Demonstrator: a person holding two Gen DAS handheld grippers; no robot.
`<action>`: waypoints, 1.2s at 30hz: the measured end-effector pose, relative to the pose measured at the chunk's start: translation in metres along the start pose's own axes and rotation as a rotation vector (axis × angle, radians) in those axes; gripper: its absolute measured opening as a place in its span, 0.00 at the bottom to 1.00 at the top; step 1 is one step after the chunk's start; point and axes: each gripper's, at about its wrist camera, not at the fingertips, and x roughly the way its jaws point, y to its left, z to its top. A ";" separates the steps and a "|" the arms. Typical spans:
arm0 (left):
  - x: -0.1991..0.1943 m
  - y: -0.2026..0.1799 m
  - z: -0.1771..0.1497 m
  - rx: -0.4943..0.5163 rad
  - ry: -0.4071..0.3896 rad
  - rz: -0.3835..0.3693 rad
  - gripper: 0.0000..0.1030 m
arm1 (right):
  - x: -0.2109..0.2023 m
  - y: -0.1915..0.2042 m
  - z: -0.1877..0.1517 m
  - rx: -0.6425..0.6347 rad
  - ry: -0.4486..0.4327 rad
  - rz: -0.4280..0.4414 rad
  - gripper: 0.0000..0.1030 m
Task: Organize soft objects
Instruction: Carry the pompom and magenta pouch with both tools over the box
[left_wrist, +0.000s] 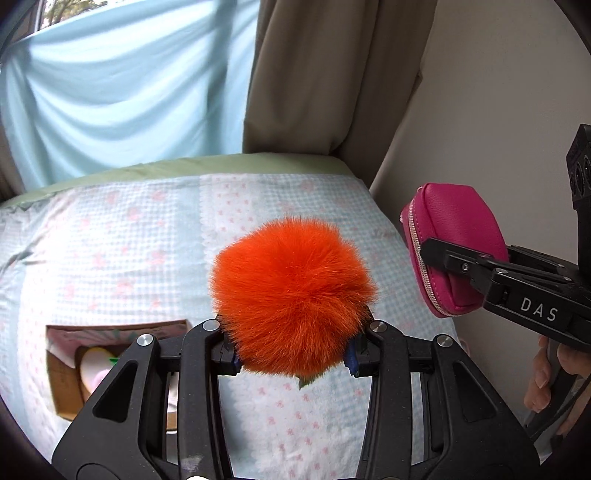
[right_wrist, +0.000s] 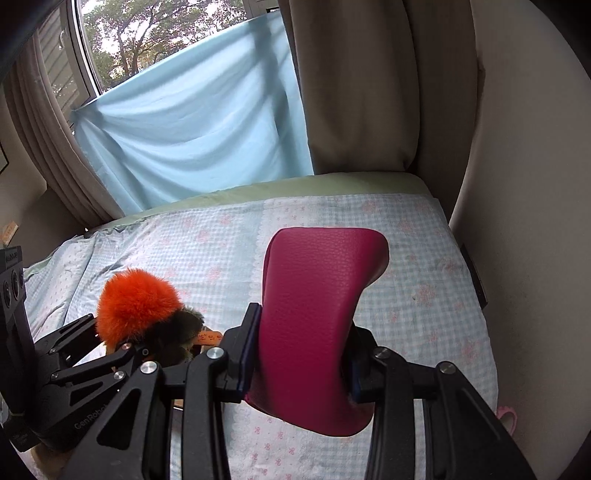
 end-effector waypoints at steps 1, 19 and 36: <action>-0.009 0.011 -0.002 -0.005 0.001 0.010 0.34 | -0.004 0.014 -0.002 -0.006 -0.002 0.007 0.35; -0.084 0.221 -0.072 -0.101 0.112 0.177 0.34 | 0.063 0.212 -0.050 -0.046 0.140 0.157 0.35; 0.032 0.303 -0.125 -0.082 0.384 0.191 0.34 | 0.205 0.236 -0.101 -0.063 0.418 0.083 0.35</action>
